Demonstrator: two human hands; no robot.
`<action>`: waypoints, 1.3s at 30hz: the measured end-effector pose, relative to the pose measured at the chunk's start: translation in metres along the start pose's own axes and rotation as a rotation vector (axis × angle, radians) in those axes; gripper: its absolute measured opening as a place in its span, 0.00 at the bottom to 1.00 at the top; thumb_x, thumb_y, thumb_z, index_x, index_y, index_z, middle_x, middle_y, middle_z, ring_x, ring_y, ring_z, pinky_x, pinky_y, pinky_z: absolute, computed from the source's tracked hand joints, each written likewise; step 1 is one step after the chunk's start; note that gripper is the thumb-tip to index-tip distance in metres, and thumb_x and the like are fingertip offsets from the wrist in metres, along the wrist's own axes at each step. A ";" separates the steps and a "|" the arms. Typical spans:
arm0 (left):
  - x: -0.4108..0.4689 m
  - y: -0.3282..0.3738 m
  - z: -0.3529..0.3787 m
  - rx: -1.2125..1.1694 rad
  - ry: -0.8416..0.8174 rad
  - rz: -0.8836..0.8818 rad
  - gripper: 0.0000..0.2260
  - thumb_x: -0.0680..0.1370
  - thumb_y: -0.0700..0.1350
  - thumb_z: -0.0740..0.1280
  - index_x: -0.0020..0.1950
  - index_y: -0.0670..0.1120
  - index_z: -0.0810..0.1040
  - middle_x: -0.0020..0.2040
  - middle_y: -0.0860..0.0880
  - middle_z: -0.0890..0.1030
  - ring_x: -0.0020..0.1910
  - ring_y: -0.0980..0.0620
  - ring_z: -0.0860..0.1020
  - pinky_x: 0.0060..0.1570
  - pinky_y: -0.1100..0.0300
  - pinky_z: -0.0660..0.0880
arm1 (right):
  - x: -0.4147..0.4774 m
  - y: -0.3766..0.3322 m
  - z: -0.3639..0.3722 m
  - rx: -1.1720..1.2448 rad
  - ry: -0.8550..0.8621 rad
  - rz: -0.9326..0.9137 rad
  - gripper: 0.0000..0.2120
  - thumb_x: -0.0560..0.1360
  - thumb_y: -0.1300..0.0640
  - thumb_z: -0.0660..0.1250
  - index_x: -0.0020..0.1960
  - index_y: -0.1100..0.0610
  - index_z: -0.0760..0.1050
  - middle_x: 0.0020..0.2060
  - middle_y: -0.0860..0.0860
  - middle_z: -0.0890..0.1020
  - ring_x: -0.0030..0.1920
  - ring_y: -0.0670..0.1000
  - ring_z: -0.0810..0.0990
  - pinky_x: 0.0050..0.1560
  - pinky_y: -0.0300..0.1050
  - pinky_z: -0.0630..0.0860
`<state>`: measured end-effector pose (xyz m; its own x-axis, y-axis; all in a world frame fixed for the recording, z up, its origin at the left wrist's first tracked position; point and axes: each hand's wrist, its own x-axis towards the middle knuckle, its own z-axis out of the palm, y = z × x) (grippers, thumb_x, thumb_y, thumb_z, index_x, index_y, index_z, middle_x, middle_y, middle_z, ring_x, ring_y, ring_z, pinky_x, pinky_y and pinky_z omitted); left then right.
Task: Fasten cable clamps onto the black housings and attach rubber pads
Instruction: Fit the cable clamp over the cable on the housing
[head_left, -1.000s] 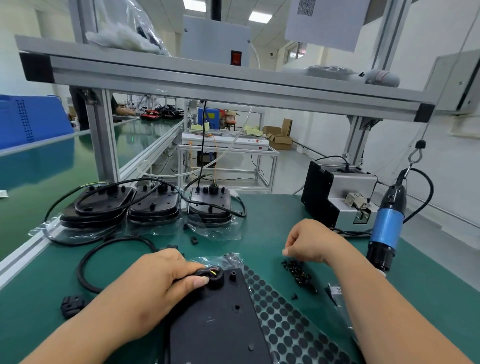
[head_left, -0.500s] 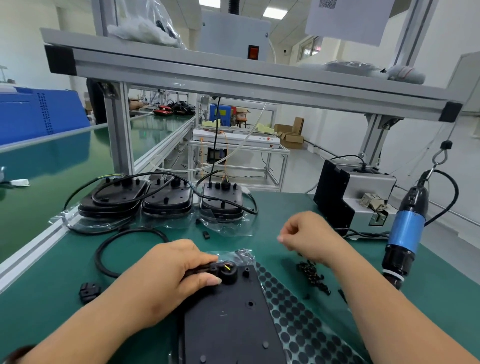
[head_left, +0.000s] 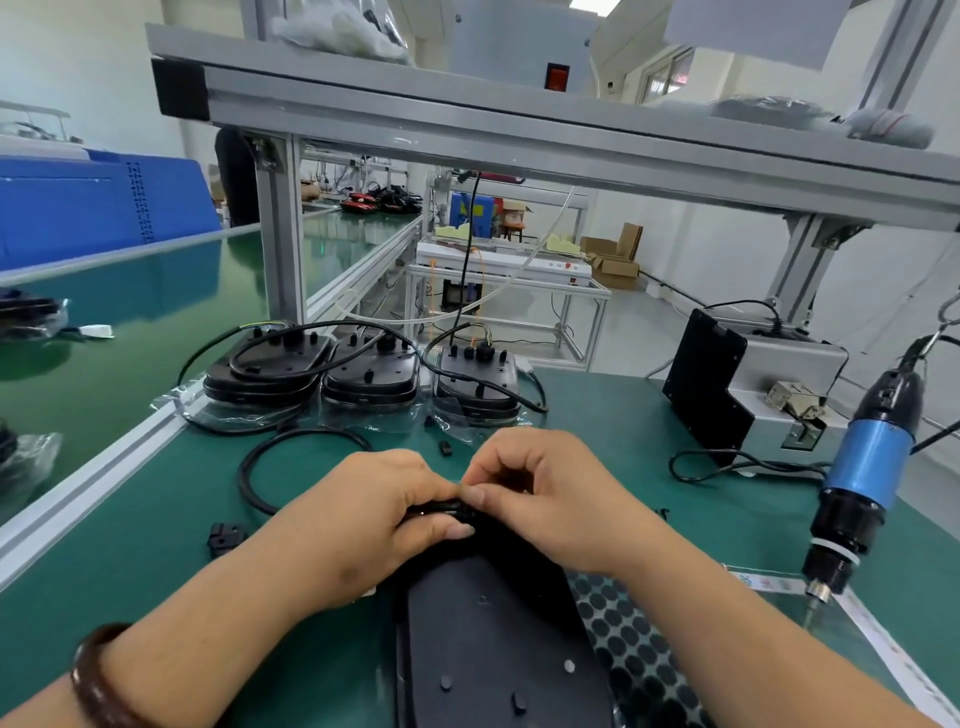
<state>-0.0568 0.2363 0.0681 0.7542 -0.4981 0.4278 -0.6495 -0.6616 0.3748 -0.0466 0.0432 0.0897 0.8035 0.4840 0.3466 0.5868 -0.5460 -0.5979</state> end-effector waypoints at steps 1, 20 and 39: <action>0.000 0.000 0.000 0.002 -0.005 -0.006 0.14 0.74 0.57 0.67 0.57 0.57 0.81 0.41 0.55 0.76 0.42 0.61 0.73 0.45 0.70 0.69 | 0.000 0.001 0.000 0.006 -0.002 -0.006 0.09 0.74 0.61 0.72 0.40 0.48 0.79 0.38 0.46 0.80 0.40 0.44 0.77 0.44 0.36 0.74; -0.001 -0.004 -0.002 -0.038 -0.018 -0.009 0.15 0.74 0.61 0.62 0.54 0.57 0.82 0.40 0.56 0.76 0.41 0.62 0.74 0.43 0.71 0.68 | -0.002 0.007 -0.007 0.135 -0.110 -0.042 0.02 0.74 0.63 0.71 0.44 0.59 0.83 0.44 0.50 0.81 0.46 0.47 0.79 0.52 0.46 0.77; 0.003 0.004 -0.002 0.037 0.172 0.076 0.17 0.71 0.52 0.73 0.47 0.62 0.64 0.38 0.60 0.75 0.42 0.59 0.74 0.41 0.66 0.71 | 0.007 0.015 -0.006 0.447 -0.272 0.209 0.04 0.77 0.60 0.68 0.45 0.52 0.78 0.40 0.51 0.77 0.42 0.48 0.72 0.49 0.42 0.70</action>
<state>-0.0569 0.2333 0.0722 0.6739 -0.4463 0.5888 -0.6973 -0.6476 0.3072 -0.0320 0.0346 0.0873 0.8087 0.5877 0.0244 0.2709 -0.3353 -0.9023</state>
